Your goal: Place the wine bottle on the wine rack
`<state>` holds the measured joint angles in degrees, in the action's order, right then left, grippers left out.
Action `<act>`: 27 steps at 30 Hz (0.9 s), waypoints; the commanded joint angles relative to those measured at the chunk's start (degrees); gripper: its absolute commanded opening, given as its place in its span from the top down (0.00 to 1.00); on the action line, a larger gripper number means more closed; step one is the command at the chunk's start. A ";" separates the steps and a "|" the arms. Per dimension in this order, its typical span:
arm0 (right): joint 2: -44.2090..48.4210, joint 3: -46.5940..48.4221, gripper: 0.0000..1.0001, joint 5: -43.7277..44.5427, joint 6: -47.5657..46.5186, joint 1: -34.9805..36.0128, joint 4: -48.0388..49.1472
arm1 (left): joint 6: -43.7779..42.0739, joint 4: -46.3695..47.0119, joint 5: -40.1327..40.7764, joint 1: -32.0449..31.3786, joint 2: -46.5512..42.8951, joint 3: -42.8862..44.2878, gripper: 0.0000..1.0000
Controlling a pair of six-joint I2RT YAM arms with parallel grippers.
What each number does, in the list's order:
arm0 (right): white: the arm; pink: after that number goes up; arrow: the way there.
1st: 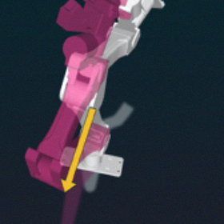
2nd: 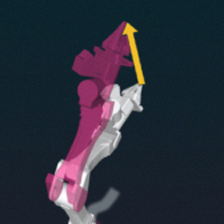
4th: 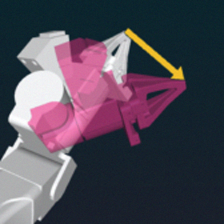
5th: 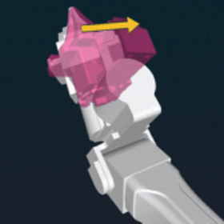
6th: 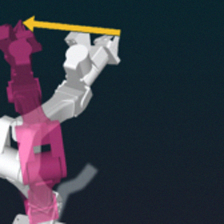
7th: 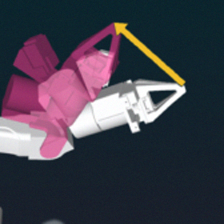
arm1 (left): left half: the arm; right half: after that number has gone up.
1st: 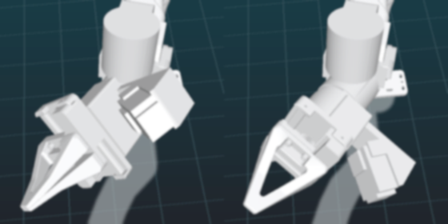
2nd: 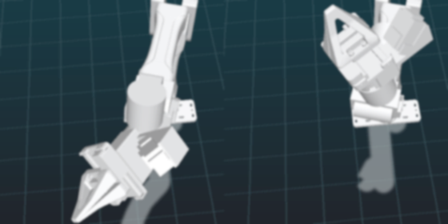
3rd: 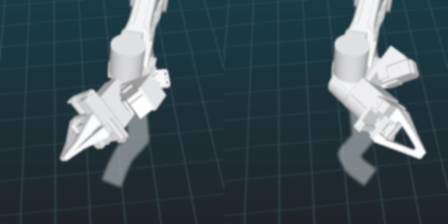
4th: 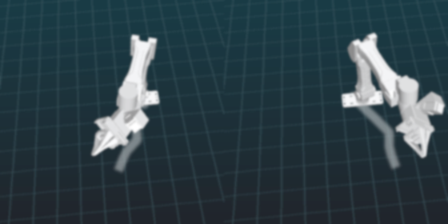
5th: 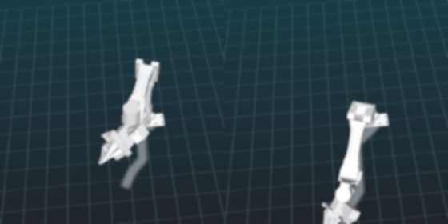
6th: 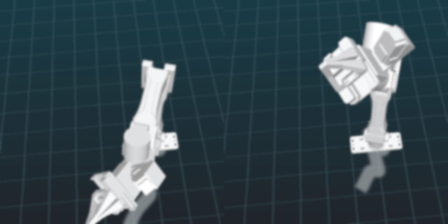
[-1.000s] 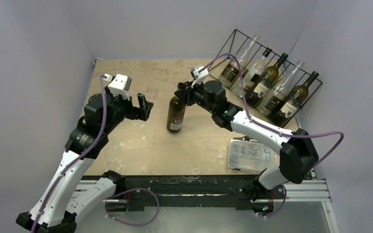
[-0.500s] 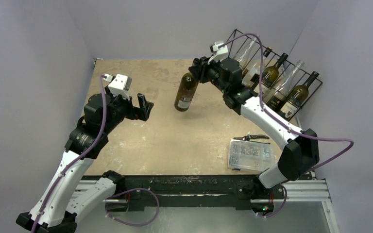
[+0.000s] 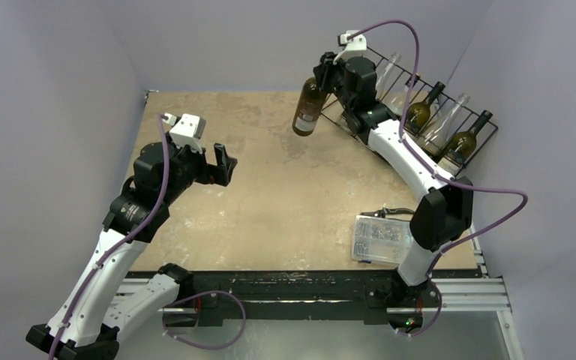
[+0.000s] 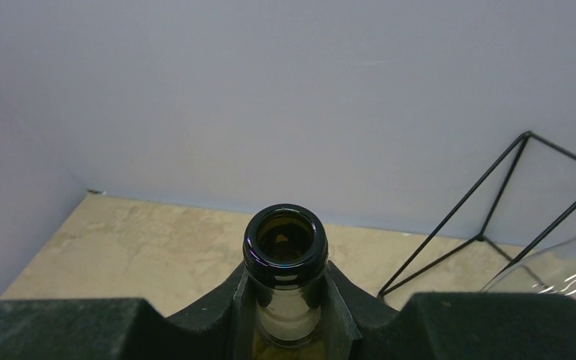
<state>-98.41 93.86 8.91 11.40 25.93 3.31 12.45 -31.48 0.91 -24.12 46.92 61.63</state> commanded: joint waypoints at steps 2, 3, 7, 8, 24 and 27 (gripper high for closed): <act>-2.67 9.74 1.00 5.61 -3.40 -3.83 6.31 | -0.49 0.78 -0.16 0.37 0.01 2.45 0.02; -3.80 11.28 1.00 5.55 -3.55 -4.47 6.01 | -0.44 0.76 -0.28 0.36 0.02 2.49 0.02; -8.44 17.50 1.00 5.28 -3.67 -6.85 4.17 | -0.57 0.71 -0.13 0.38 -0.27 2.53 0.02; -9.67 19.11 1.00 5.05 -3.65 -7.44 3.16 | -0.65 0.71 -0.05 0.39 -0.33 2.47 0.02; -20.71 28.75 1.00 -3.26 3.69 -15.69 2.42 | -0.32 0.67 -0.64 0.39 0.96 2.45 0.02; -22.70 30.02 1.00 -5.10 5.69 -17.01 2.53 | -0.16 0.68 -0.64 0.39 1.31 2.49 0.02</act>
<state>-121.62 118.10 7.66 12.38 10.55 -0.16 12.45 -31.48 0.80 -24.12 47.97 61.65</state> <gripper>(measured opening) 0.341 0.983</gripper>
